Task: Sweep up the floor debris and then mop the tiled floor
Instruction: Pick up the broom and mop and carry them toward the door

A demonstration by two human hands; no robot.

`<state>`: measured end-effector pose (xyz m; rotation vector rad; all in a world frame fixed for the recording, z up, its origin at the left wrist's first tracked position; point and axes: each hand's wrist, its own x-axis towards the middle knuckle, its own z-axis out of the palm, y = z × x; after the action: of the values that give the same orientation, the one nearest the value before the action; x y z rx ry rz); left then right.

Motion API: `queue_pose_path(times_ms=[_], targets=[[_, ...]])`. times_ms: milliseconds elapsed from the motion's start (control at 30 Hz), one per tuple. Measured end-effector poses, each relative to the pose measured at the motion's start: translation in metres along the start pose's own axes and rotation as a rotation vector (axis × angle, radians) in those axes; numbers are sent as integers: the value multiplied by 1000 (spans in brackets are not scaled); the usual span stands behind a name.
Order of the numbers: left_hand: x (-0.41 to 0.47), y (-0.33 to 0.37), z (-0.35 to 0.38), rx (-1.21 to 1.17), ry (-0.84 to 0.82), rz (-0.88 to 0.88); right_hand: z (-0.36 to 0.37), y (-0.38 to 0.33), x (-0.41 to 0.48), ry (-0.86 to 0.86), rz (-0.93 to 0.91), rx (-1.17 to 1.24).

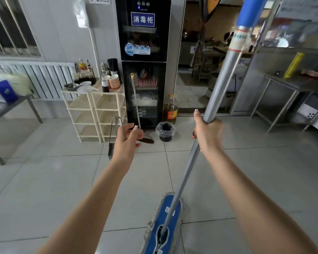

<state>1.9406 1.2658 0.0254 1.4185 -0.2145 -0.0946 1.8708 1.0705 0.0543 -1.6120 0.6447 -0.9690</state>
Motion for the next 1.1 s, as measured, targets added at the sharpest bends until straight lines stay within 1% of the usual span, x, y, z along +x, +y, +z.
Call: queue_pose_path(times_ms=[167, 367, 500, 633, 800, 967, 1100], targets=[[76, -11, 1, -3, 34, 9, 60, 16, 53, -54, -10, -56], [169, -26, -6, 4, 39, 4, 128, 36, 112, -62, -22, -158], [248, -35, -13, 37, -21, 17, 179, 51, 160, 4, -20, -147], [333, -41, -22, 55, -120, -18, 231, 61, 209, 55, -4, -168], [420, -54, -28, 46, -116, -30, 266, 77, 265, 53, 14, -187], [489, -73, -24, 84, -187, -61, 300, 98, 311, 127, 44, -170], [545, -83, -14, 95, -207, -48, 330, 111, 350, 146, 42, -171]])
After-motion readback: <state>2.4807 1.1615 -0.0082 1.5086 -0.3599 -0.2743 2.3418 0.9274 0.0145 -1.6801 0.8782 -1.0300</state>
